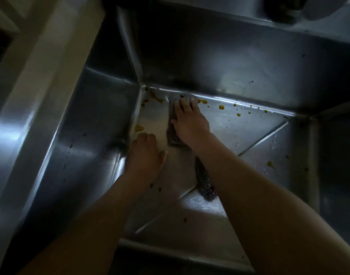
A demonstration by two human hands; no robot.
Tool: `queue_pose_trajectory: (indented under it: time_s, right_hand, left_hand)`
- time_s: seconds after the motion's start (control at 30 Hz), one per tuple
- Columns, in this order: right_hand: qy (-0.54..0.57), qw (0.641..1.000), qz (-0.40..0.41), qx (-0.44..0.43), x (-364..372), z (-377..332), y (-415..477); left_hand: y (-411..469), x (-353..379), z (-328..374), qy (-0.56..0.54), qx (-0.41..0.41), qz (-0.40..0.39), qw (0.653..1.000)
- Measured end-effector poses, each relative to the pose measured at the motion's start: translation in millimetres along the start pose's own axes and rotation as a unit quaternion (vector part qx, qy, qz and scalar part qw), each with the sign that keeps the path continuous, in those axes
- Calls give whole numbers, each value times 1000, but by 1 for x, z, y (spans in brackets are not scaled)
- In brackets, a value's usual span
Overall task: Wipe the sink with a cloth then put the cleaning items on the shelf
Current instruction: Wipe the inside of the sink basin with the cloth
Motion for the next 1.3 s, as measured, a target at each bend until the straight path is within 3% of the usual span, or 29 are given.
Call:
queue_pose_trajectory:
  time_s: [0.13, 0.37, 0.53, 0.7, 0.97, 1.3]
  right_hand:
    - [-73, 997, -12, -12, 1, 30, 6]
    - [-57, 998, 22, 24, 8, 68, -7]
    - [-48, 997, 38, 51, 11, 72, -20]
    - [-38, 997, 33, 57, 18, 69, -32]
    - [-60, 998, -2, -13, 19, 51, -28]
    - [-35, 997, 51, 52, 6, 93, -22]
  left_hand:
    - [16, -16, 31, -52, 62, 48, 996]
    - [57, 10, 67, -90, 61, -20, 994]
    - [60, 29, 68, -27, 70, -68, 995]
    - [57, 28, 65, -32, 81, -73, 993]
    - [63, 33, 65, 20, 97, -98, 990]
    - [61, 32, 66, 30, 115, -104, 987]
Point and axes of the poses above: each hand's wrist, its own y-axis towards the middle knuckle, its own x-axis out of the palm, z = x × y, the point moved 9 cm from there along y, towards the middle knuckle, and after that the axes turned 2 degrees about x, right-handed, at the moved point
